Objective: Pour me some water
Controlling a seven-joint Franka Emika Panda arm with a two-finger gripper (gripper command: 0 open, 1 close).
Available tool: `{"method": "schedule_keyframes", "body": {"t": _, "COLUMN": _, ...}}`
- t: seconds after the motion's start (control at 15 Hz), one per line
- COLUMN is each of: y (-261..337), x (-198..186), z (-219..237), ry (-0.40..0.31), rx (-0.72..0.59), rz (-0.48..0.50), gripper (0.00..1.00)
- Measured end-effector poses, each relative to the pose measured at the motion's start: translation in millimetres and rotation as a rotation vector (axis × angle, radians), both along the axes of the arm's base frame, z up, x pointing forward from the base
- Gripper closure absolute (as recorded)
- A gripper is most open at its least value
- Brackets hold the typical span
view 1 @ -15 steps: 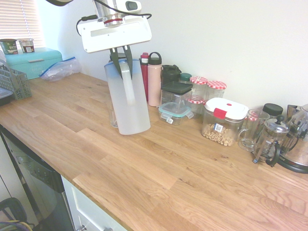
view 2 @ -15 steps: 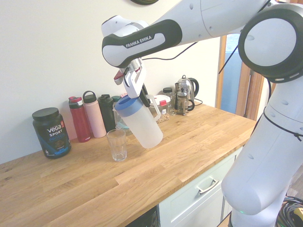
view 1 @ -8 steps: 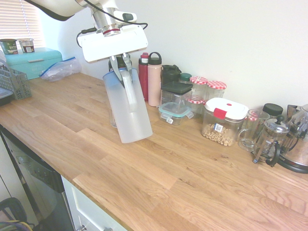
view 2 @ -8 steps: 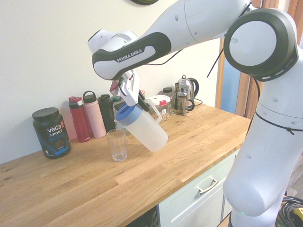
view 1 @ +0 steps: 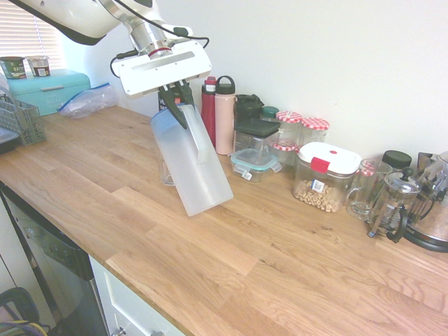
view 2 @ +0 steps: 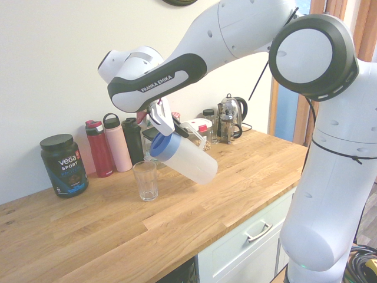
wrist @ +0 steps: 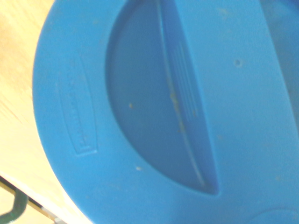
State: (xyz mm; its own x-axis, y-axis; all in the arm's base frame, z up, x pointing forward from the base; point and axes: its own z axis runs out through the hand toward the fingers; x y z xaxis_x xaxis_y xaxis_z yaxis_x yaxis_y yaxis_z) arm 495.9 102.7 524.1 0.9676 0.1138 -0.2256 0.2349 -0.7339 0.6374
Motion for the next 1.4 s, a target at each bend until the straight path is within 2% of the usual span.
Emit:
{"method": "schedule_keyframes", "body": {"t": 0.73, "y": 30.2, "x": 28.0, "z": -21.8, "ry": 0.036, "rx": -0.191, "rz": 0.095, "gripper": 1.0}}
{"method": "schedule_keyframes", "body": {"t": 1.2, "y": 29.9, "x": 29.8, "z": -24.2, "ry": 0.04, "rx": -0.216, "rz": 0.098, "gripper": 1.0}}
{"method": "schedule_keyframes", "body": {"t": 1.4, "y": 23.3, "x": 27.7, "z": -11.4, "ry": 0.016, "rx": -0.198, "rz": 0.083, "gripper": 1.0}}
